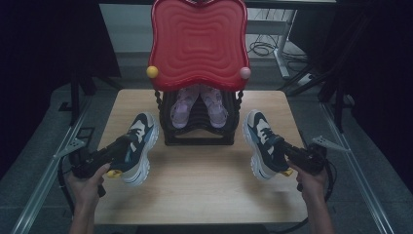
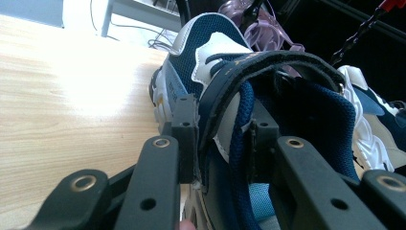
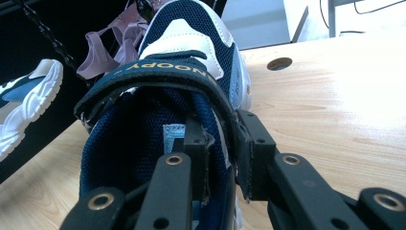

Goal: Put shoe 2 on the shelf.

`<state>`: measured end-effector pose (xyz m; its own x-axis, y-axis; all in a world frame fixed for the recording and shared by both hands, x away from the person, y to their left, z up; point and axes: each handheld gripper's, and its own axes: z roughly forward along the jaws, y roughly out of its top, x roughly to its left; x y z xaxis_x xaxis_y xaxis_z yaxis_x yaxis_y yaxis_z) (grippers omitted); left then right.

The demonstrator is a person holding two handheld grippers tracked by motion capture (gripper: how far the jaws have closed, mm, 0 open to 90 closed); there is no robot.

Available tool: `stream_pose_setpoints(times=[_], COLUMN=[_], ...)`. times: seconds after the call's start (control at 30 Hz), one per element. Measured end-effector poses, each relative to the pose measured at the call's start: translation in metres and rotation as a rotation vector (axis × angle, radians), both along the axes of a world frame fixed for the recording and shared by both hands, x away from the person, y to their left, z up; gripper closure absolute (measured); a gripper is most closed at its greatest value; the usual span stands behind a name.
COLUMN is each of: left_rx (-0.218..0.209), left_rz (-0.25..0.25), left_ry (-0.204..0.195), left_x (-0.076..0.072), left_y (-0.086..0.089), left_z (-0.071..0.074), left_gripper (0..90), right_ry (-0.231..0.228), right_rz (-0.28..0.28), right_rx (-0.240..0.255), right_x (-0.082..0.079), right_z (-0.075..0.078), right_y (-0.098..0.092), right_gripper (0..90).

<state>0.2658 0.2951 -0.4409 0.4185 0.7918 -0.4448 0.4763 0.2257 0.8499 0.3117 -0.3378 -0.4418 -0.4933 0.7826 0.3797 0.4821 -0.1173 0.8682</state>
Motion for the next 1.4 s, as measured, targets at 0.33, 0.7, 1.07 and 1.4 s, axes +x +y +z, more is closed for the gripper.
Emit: stream_pose_setpoints(times=[0.33, 0.7, 1.07, 1.4], left_rx=[-0.013, -0.026, -0.049, -0.058], left_rz=[0.017, 0.033, 0.047, 0.052], left_ry=[-0.010, -0.028, -0.050, -0.076], left_x=[0.004, 0.009, 0.019, 0.028], left_y=[0.004, 0.005, 0.005, 0.005], left_z=[0.003, 0.009, 0.017, 0.031], left_gripper=[71.4, 71.4, 71.4, 71.5], right_ry=[-0.015, -0.030, -0.051, -0.060], right_rz=[-0.018, -0.033, -0.060, -0.067], right_rx=[0.021, 0.047, 0.069, 0.093], right_x=[0.005, 0.010, 0.017, 0.025], right_z=[0.008, 0.013, 0.024, 0.030], right_y=[0.002, 0.006, 0.004, 0.007], right_gripper=[76.1, 76.1, 76.1, 76.0])
